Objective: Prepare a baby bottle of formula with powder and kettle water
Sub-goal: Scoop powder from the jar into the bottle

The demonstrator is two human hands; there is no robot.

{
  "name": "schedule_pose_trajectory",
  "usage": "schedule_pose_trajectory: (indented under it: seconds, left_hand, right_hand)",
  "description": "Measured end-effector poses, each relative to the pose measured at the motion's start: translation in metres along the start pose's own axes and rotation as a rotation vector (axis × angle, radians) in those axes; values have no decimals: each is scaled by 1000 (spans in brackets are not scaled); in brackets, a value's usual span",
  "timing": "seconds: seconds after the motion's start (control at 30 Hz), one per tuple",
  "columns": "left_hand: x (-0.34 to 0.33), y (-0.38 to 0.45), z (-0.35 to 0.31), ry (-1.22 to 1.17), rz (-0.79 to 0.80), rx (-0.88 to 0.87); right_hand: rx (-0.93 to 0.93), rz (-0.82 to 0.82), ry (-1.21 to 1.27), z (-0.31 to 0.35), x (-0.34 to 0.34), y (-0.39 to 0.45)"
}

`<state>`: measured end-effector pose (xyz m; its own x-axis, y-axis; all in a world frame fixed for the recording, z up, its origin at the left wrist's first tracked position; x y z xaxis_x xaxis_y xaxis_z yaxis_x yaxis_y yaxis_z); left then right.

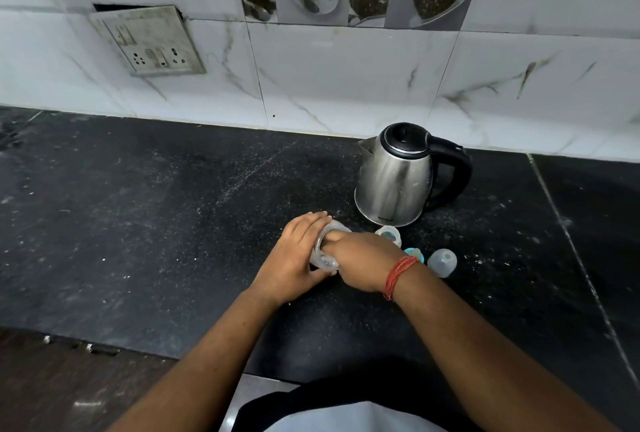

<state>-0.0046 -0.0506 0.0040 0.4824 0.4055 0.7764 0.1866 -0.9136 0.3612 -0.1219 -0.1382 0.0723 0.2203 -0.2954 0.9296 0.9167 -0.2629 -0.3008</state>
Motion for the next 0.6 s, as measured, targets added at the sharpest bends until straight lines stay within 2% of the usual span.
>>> schedule_pose_trajectory:
  seconds: [0.23,0.43,0.6]
  left_hand:
    - [-4,2,-5,-115,-31,152]
    - [-8,6,-8,-172,-57,203]
    - [0,14,-14,-126,-251,156]
  right_hand:
    - [-34,-476,115,-17,0,-16]
    - [-60,-733,266,-26,2,-24]
    - [-11,-929,316,-26,14,-30]
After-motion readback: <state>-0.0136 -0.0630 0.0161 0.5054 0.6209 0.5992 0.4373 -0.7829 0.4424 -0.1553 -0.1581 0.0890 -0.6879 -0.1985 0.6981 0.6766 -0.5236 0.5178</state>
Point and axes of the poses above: each hand's wrist, its own y-axis towards the middle knuckle, its own x-axis out of the back of the hand, z = x × y, the point moved 3 cm from there along y, towards the middle knuckle, and after that the axes turned 2 degrees about -z, right-handed, at the moved point
